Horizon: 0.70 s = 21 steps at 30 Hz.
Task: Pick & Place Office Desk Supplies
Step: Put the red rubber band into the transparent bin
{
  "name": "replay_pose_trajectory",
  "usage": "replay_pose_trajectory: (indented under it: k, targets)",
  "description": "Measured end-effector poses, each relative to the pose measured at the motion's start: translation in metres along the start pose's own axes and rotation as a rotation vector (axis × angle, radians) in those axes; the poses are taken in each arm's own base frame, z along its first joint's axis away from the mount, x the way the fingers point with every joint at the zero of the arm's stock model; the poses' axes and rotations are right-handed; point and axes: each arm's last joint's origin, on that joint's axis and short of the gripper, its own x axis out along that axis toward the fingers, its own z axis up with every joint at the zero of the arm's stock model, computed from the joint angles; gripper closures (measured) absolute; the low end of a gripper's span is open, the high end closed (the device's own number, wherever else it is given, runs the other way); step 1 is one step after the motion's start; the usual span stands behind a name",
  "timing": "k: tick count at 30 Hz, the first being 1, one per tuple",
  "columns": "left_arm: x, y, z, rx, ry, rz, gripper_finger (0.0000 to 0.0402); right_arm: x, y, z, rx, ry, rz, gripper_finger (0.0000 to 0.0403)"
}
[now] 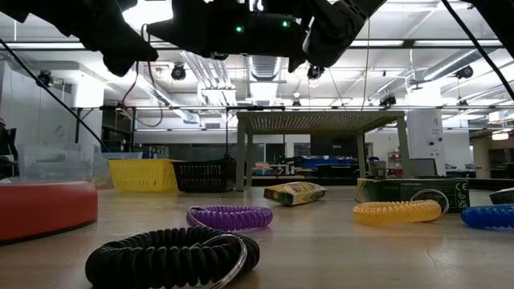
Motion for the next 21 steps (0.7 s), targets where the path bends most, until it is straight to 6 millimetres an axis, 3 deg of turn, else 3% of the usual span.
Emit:
replay_pose_trajectory:
  k: [3, 21]
  targets:
    - [0.0000, 0.0000, 0.0000, 0.009, 0.000, 0.000, 0.0395, 0.0000, 0.0000, 0.0000, 0.000, 0.000, 0.000, 0.0394]
    - [0.0014, 0.0006, -0.0035, 0.024, 0.008, 0.002, 0.0393, -0.0001, -0.0001, -0.0004, 0.007, 0.002, -0.001, 0.0394]
